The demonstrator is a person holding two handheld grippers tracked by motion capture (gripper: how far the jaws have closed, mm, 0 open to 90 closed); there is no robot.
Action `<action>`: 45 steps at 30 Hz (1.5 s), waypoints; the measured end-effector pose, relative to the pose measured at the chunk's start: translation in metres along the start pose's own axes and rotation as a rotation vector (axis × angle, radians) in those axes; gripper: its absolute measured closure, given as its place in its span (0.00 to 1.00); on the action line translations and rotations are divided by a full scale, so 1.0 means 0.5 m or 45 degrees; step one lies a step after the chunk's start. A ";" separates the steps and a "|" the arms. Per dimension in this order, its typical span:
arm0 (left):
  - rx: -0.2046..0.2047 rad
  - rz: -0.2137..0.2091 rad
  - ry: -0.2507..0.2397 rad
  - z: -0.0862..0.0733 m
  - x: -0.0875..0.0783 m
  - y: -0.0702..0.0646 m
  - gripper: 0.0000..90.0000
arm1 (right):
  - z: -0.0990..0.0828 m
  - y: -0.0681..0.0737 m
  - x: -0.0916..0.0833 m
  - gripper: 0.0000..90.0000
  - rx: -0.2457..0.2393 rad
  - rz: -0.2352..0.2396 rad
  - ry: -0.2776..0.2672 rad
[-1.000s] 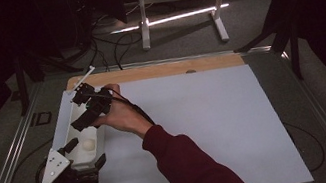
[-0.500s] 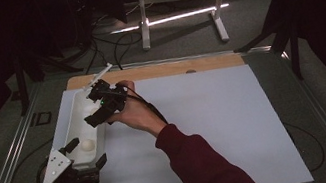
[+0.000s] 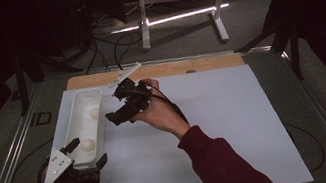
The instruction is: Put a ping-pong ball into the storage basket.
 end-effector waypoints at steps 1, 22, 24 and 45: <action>0.000 0.001 0.000 0.000 0.000 0.000 0.01 | 0.000 0.000 0.000 0.10 0.000 0.000 0.000; -0.020 0.018 0.011 -0.003 0.004 0.007 0.01 | -0.122 -0.062 -0.101 0.10 0.041 -0.138 -0.075; -0.022 0.019 0.010 -0.002 0.004 0.007 0.01 | -0.133 -0.065 -0.112 0.10 0.041 -0.151 -0.088; -0.046 0.044 0.019 0.002 0.014 0.009 0.01 | -0.261 -0.114 -0.204 0.10 0.151 -0.286 -0.183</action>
Point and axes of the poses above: each handheld gripper's, and its own axes: x roughly forward along the jaws, z roughly out of its top, y roughly to its left, the point moved 1 cm from there along x, roughly forward along the jaws, and after that the axes turned 7 degrees about -y, right-handed, at the moved point
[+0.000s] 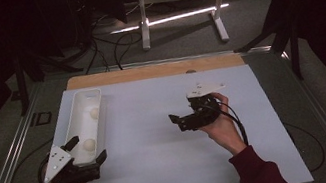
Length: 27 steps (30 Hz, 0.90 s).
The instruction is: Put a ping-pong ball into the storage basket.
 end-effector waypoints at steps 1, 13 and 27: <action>0.000 0.000 0.003 0.000 0.001 0.000 0.01 | -0.005 -0.004 -0.003 0.10 -0.003 -0.010 0.007; -0.007 0.014 0.021 0.000 0.008 0.003 0.01 | -0.086 -0.033 -0.065 0.10 -0.024 -0.147 -0.069; -0.017 0.021 0.023 -0.002 0.016 0.004 0.00 | -0.147 -0.043 -0.121 0.10 -0.034 -0.256 -0.171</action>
Point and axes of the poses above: each handheld gripper's, and its own axes: x roughly forward along the jaws, z roughly out of its top, y roughly to its left, the point moved 1 cm from there along x, roughly forward along the jaws, and after that the axes turned 7 degrees about -y, right-handed, at the moved point
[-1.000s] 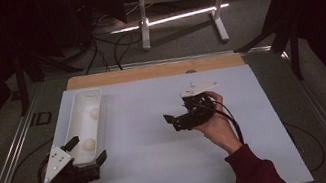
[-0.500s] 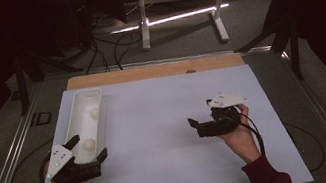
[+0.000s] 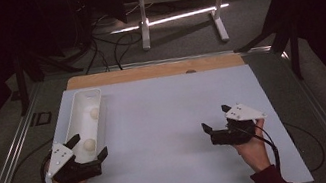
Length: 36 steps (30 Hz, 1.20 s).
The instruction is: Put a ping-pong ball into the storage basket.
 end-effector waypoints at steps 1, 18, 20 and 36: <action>0.001 0.001 0.000 0.000 0.000 0.001 0.00 | -0.003 -0.001 -0.006 0.10 0.006 -0.003 -0.021; -0.006 0.001 -0.030 -0.001 0.000 0.001 0.00 | -0.052 -0.012 -0.059 0.10 0.045 -0.036 -0.159; 0.001 -0.001 -0.031 -0.001 0.000 0.000 0.00 | -0.053 -0.013 -0.063 0.10 0.061 -0.037 -0.180; 0.028 -0.012 -0.033 -0.005 0.003 -0.009 0.00 | -0.061 -0.019 -0.085 0.10 0.079 -0.053 -0.261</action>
Point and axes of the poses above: each handheld gripper's, and its own axes: x roughly forward along the jaws, z roughly out of its top, y roughly to its left, the point moved 1 cm from there along x, roughly forward along the jaws, and after that the axes turned 7 degrees about -y, right-handed, at the moved point
